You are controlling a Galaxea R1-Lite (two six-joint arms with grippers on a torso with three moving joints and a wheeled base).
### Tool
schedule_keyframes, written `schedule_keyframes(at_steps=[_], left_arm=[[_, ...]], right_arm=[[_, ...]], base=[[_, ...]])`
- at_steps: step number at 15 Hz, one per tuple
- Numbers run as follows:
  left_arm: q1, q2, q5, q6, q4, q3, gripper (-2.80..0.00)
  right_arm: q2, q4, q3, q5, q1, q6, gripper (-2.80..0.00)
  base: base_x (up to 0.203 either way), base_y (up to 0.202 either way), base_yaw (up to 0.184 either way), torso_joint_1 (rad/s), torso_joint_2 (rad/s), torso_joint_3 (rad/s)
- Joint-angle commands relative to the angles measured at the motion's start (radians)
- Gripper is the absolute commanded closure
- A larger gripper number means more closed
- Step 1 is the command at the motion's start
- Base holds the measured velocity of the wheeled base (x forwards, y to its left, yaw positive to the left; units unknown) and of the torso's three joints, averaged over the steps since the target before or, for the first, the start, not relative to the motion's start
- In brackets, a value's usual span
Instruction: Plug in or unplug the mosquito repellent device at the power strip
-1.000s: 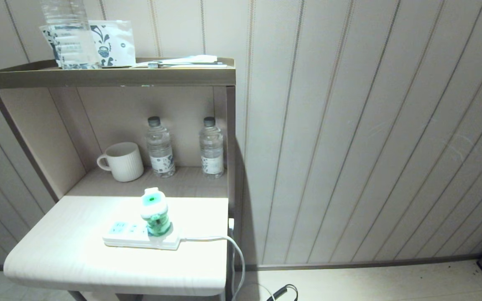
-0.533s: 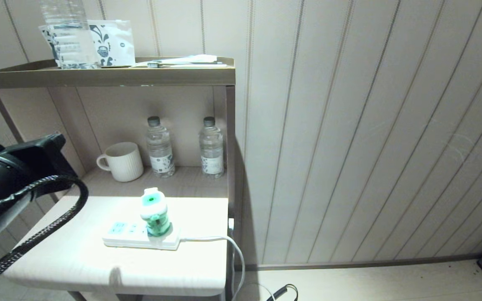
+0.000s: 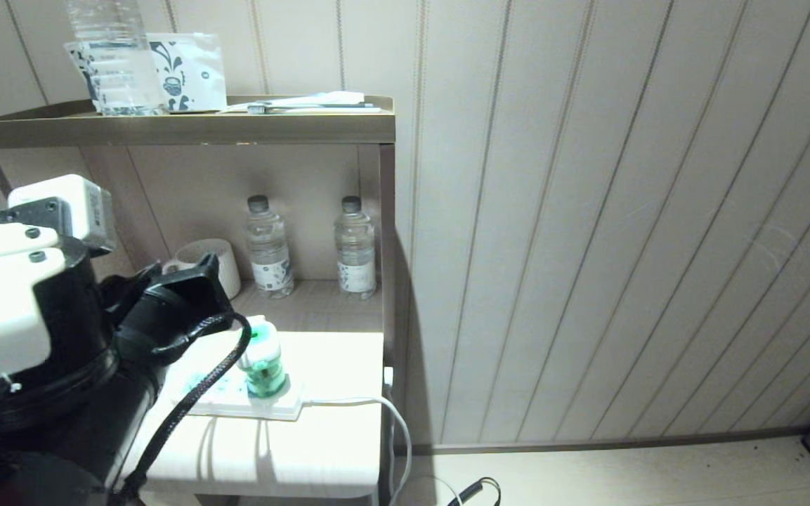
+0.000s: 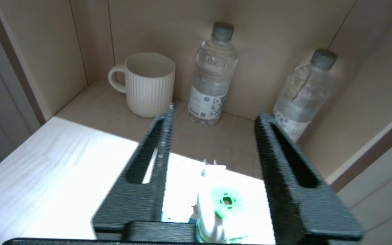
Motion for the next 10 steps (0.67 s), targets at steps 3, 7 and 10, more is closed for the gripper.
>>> schedule_keyframes(at_steps=[3, 7, 10], left_arm=[[-0.001, 0.107, 0.005, -0.078, -0.037, 0.051, -2.8], [-0.02, 0.146, 0.003, -0.118, -0.04, 0.059, -2.8], [-0.031, 0.157, 0.004, -0.131, -0.042, 0.056, -2.8]], right_arm=[[0.001, 0.0, 0.0, 0.0, 0.0, 0.0, 0.0], [0.001, 0.0, 0.0, 0.0, 0.0, 0.0, 0.0], [0.001, 0.0, 0.0, 0.0, 0.0, 0.0, 0.0]], base=[[0.0, 0.0, 0.0, 0.0, 0.0, 0.0], [0.0, 0.0, 0.0, 0.0, 0.0, 0.0], [0.0, 0.0, 0.0, 0.0, 0.0, 0.0]])
